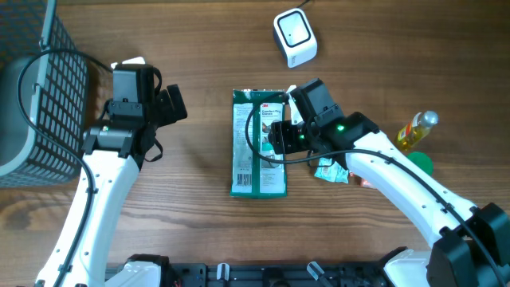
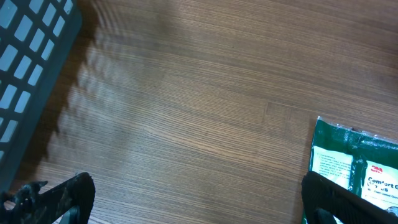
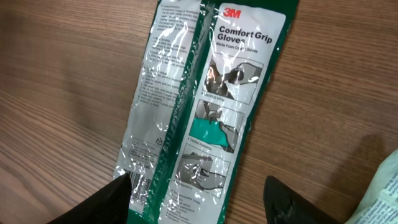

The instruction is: Scan the item barcode

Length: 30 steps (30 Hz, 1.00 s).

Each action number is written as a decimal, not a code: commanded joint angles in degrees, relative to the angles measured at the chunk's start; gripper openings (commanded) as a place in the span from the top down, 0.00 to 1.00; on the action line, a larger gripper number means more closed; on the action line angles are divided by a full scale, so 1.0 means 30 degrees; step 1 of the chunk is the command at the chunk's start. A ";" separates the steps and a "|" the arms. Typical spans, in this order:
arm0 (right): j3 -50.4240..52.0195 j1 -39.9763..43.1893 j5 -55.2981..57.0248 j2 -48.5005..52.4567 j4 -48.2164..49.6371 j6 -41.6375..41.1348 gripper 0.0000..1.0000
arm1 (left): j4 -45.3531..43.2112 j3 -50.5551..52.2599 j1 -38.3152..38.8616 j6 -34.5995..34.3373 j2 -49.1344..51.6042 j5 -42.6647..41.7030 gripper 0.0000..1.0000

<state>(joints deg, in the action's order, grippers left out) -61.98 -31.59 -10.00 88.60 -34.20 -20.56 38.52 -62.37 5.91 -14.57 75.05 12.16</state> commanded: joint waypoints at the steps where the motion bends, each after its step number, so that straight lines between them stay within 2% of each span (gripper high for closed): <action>1: -0.0335 0.0058 0.0831 -0.0066 0.0226 0.0357 0.30 | -0.0058 -0.0219 -0.0080 -0.0299 -0.0051 0.0109 0.00; 9: -0.0066 0.0058 0.1486 0.0211 -0.1224 0.0291 0.28 | -0.0058 -0.0219 -0.0080 -0.0299 -0.0051 0.0109 0.00; 13: -0.0051 0.0058 0.0641 0.0328 -0.1421 0.0291 0.27 | -0.2827 -0.0219 -0.0080 -0.0306 -0.0051 0.0109 0.00; 18: -0.0051 0.0058 0.0357 0.0372 -0.2055 0.0284 0.27 | -0.2616 -0.0219 -0.0080 -0.0328 -0.0051 -0.0066 0.00; 19: -0.0051 0.0058 0.0299 0.0393 -0.2076 0.0277 0.27 | -0.2470 -0.0219 -0.0080 -0.0393 -0.0051 -0.0852 0.00; 23: 0.0153 0.0058 -0.0954 0.0401 -0.2681 0.0364 0.26 | -0.1027 -0.0211 -0.0066 -0.0437 0.0007 -0.9449 0.00; 24: 0.0175 0.0058 -0.1384 0.0401 -0.3089 0.0357 0.27 | -0.0612 -0.0211 -0.0044 -0.0430 0.0007 -1.0506 0.00; 25: 0.0175 0.0058 -0.1581 0.0401 -0.3439 0.0357 0.29 | -0.0240 -0.0197 -0.0044 -0.0430 0.0029 -1.0936 0.13; 26: 0.0175 0.0058 -0.1566 0.0401 -0.3490 0.0364 0.32 | 0.0029 -0.0138 -0.0022 -0.0444 0.0080 -1.0914 0.39; 27: 0.0182 0.0058 -0.1559 0.0401 -0.3410 0.0372 0.40 | 0.0197 -0.0036 0.0044 -0.0444 0.0204 -1.0914 0.80; 28: 0.0182 0.0058 -0.1566 0.0401 -0.3235 0.0452 0.49 | 0.0182 0.0102 0.0102 -0.0452 0.0335 -1.0914 0.94; 29: 0.0182 0.0058 -0.1566 0.0401 -0.3016 0.0488 0.55 | 0.0168 0.0291 0.0204 -0.0510 0.0568 -1.0914 0.96; 30: 0.0182 0.0066 -0.1588 0.0401 -0.2914 0.0481 0.55 | 0.0095 0.0452 0.0328 -0.0874 0.0816 -1.0907 0.96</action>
<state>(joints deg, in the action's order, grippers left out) -61.95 -31.59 -13.04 88.95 -43.94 -19.94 39.03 -62.48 6.00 -15.81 75.33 -15.88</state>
